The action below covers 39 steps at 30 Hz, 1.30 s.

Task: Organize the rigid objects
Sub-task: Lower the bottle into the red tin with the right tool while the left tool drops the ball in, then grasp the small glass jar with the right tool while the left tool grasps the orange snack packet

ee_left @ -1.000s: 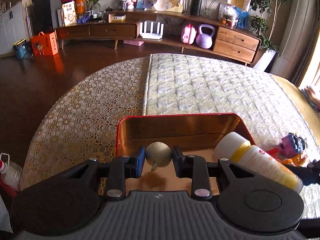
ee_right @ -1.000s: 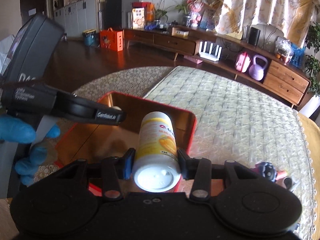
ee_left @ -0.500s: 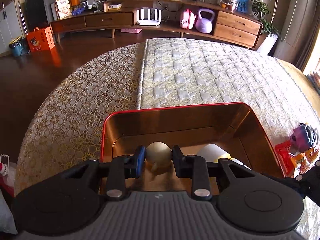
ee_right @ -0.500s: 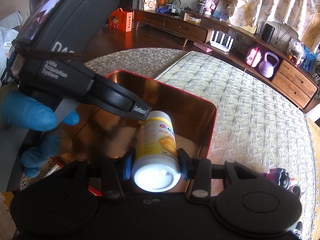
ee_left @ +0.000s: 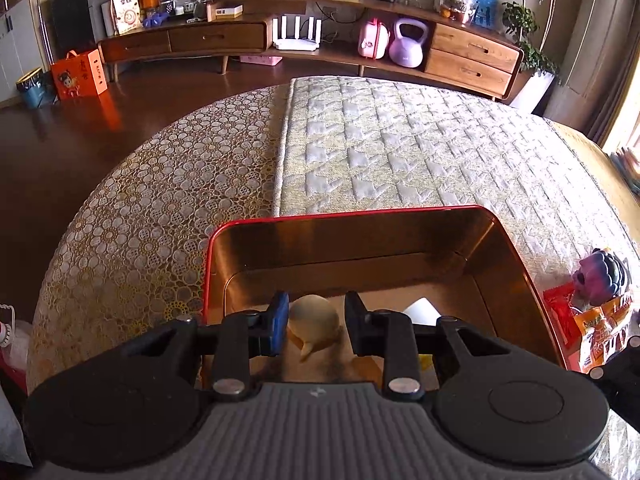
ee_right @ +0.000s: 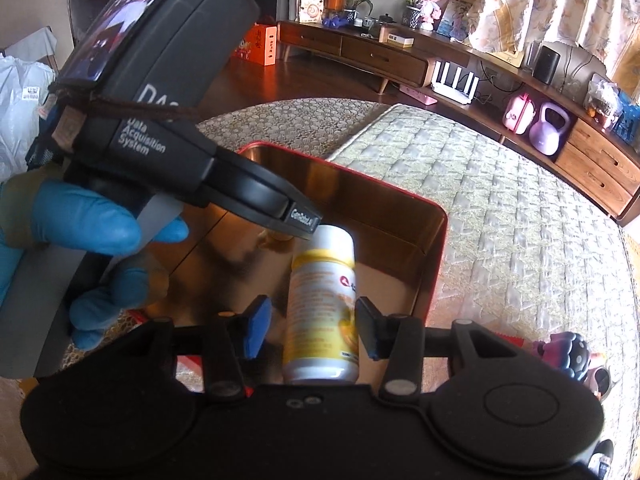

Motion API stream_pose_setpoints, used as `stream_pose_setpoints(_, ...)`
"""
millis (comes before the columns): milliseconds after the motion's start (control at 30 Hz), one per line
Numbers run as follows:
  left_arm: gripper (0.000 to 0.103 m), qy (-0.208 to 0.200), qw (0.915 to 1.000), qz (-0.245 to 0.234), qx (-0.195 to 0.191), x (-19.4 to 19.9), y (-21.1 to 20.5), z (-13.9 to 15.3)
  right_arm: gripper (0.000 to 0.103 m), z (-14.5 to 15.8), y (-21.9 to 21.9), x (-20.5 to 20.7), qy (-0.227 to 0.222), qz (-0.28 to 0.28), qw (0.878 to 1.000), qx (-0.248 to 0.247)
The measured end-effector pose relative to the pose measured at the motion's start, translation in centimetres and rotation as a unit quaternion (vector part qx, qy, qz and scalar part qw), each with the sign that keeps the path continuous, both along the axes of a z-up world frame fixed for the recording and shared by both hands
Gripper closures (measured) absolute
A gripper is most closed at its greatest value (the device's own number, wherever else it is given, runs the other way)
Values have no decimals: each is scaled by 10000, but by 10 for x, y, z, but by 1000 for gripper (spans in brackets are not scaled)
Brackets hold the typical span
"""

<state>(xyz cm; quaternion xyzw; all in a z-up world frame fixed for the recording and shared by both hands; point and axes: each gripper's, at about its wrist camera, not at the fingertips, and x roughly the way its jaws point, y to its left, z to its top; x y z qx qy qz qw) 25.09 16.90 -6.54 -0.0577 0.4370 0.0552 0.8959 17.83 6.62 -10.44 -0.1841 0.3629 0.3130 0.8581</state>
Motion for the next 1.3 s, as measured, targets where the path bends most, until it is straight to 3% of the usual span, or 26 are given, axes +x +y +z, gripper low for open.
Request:
stream_pose_setpoints(67, 71, 14, 10000, 44, 41, -2, 1, 0, 52, 3, -3, -1, 28, -29, 10000, 80)
stream_pose_setpoints(200, 49, -132, 9999, 85, 62, -11, 1, 7, 47, 10, -12, -5, 29, -74, 9996, 257)
stream_pose_setpoints(433, 48, -358, 9991, -6, 212, -29, -10, 25, 42, 22, -28, -17, 42, -183, 9982, 565)
stream_pose_setpoints(600, 41, -563, 9978, -64, 344, -46, -21, 37, 37, 32, -43, -26, 63, -272, 9962, 825)
stream_pose_setpoints(833, 39, -816, 9953, -277, 431, -70, -42, 53, 26, 45, -70, -41, -78, -451, 9926, 1125)
stream_pose_setpoints(933, 30, -959, 9938, -335, 462, -80, -51, 60, 14, 50, -83, -48, -193, -528, 9906, 1245)
stream_pose_setpoints(1133, 29, -1131, 9916, -488, 382, -98, -69, 70, 7, 57, -115, -67, -352, -674, 9857, 1503)
stream_pose_setpoints(1300, 22, -1242, 9895, -645, 350, -109, -87, 71, 1, 57, -144, -76, -482, -947, 9801, 1679)
